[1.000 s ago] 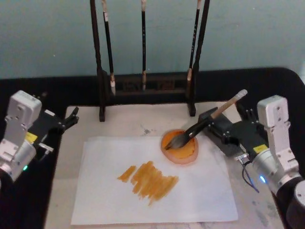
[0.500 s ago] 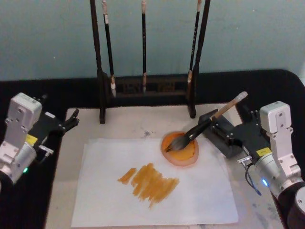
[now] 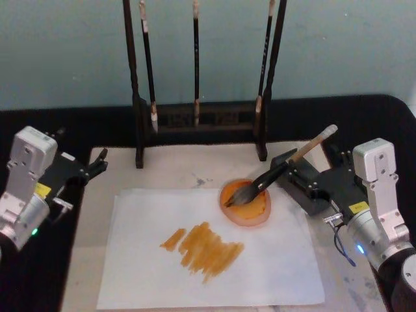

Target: Pick up the brush from the inkstone, write on the paper, then place the brush back to its original position.

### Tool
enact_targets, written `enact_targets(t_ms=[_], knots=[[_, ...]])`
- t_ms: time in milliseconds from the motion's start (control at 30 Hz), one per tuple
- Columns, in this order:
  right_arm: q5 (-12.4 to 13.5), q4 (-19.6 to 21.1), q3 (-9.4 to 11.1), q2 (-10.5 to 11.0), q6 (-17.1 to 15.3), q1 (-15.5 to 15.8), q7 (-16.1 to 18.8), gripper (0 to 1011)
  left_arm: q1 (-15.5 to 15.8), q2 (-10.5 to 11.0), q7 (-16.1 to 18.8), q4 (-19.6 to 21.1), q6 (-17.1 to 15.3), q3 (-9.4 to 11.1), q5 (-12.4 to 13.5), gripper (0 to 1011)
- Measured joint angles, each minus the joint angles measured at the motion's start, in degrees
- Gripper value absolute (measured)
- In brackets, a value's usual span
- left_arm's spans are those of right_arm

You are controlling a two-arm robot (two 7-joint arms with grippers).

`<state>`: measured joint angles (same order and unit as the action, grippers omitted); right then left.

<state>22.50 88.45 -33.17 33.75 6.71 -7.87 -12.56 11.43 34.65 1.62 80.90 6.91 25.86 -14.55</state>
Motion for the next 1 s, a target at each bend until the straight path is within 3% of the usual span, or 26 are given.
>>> enact_targets(t_ms=[1000], knots=[[0.0, 0.0, -0.1, 0.0, -0.2, 0.0, 0.0, 1000, 0.0, 0.0, 0.0, 0.0, 0.0, 0.0, 0.0, 1010]])
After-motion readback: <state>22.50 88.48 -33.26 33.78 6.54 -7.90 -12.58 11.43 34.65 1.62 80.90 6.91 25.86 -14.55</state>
